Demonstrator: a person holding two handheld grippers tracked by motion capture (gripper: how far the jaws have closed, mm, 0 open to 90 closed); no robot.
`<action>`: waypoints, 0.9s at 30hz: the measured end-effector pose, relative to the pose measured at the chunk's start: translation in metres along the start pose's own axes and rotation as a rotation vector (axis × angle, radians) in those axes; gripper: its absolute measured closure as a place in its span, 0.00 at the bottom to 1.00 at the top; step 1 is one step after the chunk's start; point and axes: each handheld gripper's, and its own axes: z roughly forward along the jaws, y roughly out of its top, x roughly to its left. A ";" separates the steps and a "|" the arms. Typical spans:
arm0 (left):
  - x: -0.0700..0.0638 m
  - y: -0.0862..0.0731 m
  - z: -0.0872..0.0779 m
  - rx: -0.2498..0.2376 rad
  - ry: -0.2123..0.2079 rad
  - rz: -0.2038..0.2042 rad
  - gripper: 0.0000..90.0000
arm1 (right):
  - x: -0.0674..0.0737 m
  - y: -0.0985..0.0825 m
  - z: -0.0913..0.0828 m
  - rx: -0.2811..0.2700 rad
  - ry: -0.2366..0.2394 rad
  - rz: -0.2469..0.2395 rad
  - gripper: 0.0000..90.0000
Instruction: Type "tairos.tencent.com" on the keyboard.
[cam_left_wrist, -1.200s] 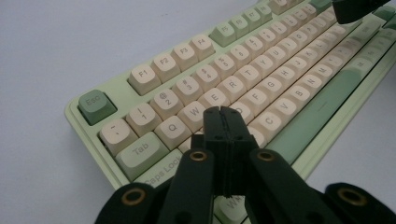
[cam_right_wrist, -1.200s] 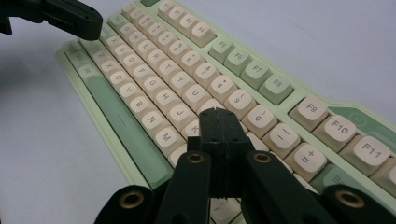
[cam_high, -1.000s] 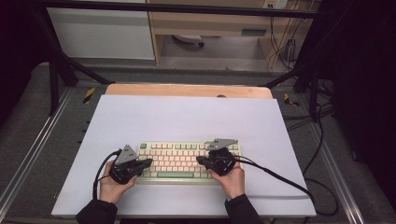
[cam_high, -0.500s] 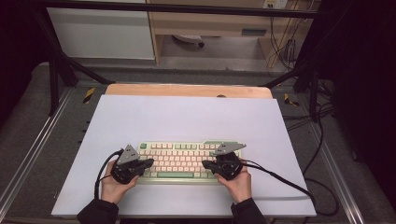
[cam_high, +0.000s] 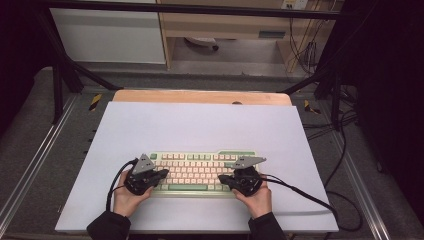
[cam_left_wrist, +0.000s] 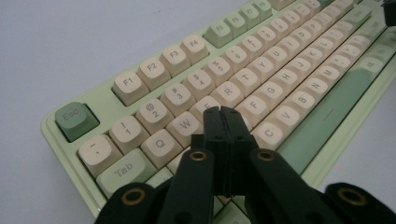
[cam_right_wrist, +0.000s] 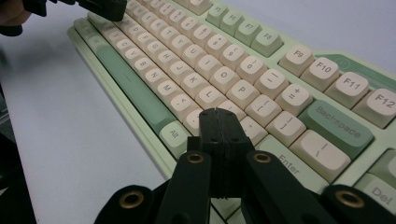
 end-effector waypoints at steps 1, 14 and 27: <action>0.000 0.000 0.001 0.004 0.002 0.002 1.00 | 0.000 0.000 -0.001 -0.002 0.000 0.006 1.00; 0.001 0.000 0.004 0.005 0.006 0.003 1.00 | 0.000 -0.001 0.001 -0.002 0.006 0.002 1.00; 0.001 -0.002 0.006 0.015 0.007 0.008 1.00 | 0.000 -0.001 0.001 0.001 0.008 0.001 1.00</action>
